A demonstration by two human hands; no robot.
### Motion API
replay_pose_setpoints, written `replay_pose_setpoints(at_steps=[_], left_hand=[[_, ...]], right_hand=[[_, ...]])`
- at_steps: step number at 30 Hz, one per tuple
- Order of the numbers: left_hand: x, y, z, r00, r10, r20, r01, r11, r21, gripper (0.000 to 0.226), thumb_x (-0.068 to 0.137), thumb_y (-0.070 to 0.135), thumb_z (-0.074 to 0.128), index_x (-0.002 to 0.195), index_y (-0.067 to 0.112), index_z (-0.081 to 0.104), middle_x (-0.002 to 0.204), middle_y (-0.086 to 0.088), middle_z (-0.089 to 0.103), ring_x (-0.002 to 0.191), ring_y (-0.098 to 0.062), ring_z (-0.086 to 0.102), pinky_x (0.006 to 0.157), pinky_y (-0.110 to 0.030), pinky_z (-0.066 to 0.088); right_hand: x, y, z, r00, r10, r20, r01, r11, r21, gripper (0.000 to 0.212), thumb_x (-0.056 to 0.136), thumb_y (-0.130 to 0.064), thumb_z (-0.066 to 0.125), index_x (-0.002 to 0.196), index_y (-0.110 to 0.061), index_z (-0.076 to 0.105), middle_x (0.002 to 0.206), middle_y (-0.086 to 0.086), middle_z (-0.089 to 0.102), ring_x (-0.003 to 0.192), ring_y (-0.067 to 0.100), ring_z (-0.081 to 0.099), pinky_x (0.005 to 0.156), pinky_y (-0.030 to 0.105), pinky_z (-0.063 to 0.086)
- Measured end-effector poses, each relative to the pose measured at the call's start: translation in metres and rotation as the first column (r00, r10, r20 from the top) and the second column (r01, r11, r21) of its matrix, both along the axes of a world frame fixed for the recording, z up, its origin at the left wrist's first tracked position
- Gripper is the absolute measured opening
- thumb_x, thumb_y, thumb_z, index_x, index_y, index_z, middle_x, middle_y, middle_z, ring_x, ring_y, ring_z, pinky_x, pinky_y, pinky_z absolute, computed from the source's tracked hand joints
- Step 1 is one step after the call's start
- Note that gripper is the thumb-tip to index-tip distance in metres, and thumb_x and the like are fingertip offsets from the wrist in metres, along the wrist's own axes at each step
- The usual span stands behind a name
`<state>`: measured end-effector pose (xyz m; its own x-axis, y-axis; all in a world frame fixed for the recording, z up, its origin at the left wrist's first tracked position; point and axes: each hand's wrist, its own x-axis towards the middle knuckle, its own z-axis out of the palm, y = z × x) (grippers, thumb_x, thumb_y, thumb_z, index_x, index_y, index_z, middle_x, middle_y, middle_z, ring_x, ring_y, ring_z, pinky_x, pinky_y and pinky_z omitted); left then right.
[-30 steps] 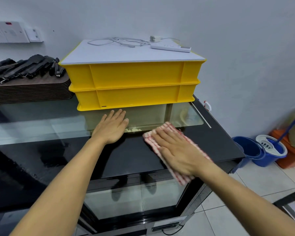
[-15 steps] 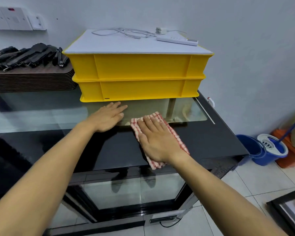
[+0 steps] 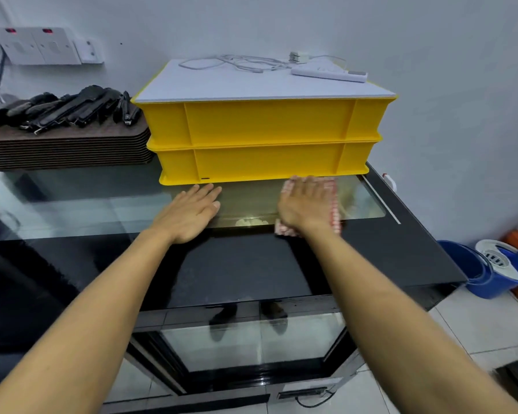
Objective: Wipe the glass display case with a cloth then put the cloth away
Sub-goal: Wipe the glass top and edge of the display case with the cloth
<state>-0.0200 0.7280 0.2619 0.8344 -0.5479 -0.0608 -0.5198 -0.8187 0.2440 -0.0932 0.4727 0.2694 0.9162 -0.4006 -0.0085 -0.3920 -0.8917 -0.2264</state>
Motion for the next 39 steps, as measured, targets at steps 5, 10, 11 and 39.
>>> replay_pose_setpoints(at_steps=[5, 10, 11, 39], left_hand=[[0.005, 0.005, -0.003, 0.999, 0.044, -0.028, -0.047, 0.993, -0.111, 0.064, 0.107, 0.06, -0.001, 0.166, 0.039, 0.014, 0.173, 0.017, 0.003, 0.159, -0.004, -0.003, 0.13, -0.034, 0.0], [0.001, 0.003, -0.003, 0.999, 0.04, -0.014, -0.041, 0.997, -0.068, 0.068, 0.105, 0.063, -0.001, 0.166, 0.037, 0.009, 0.173, 0.016, -0.001, 0.159, -0.006, -0.007, 0.13, -0.036, -0.003], [-0.001, 0.002, -0.002, 0.999, 0.043, -0.013, -0.044, 0.997, -0.058, 0.067, 0.106, 0.062, 0.001, 0.167, 0.036, 0.008, 0.173, 0.016, -0.003, 0.159, -0.006, -0.008, 0.13, -0.036, -0.004], [-0.01, 0.001, 0.004, 0.998, 0.061, -0.034, -0.064, 0.995, -0.073, 0.077, 0.101, 0.067, -0.006, 0.167, 0.032, 0.008, 0.174, 0.014, -0.001, 0.16, -0.009, -0.005, 0.13, -0.038, -0.002]], right_hand=[[-0.034, 0.07, 0.001, 0.871, 0.491, -0.006, -0.491, 0.871, 0.016, 0.062, 0.111, -0.042, 0.013, 0.168, -0.02, 0.005, 0.175, 0.006, -0.004, 0.162, 0.023, -0.008, 0.129, 0.04, -0.009], [-0.106, -0.023, 0.001, 0.831, 0.556, 0.023, -0.553, 0.83, -0.081, 0.073, 0.1, -0.056, 0.002, 0.167, -0.03, 0.01, 0.17, -0.011, -0.009, 0.156, 0.002, -0.014, 0.124, 0.026, -0.021], [-0.102, -0.052, 0.0, 0.877, 0.481, 0.011, -0.478, 0.874, -0.092, 0.072, 0.1, -0.055, 0.002, 0.167, -0.03, 0.011, 0.173, -0.008, -0.003, 0.158, 0.004, -0.009, 0.127, 0.03, -0.015], [-0.037, 0.033, 0.004, 0.935, 0.355, -0.018, -0.356, 0.933, -0.048, 0.062, 0.111, -0.04, 0.01, 0.168, -0.014, 0.004, 0.175, 0.011, -0.001, 0.162, 0.026, -0.004, 0.129, 0.042, -0.007]])
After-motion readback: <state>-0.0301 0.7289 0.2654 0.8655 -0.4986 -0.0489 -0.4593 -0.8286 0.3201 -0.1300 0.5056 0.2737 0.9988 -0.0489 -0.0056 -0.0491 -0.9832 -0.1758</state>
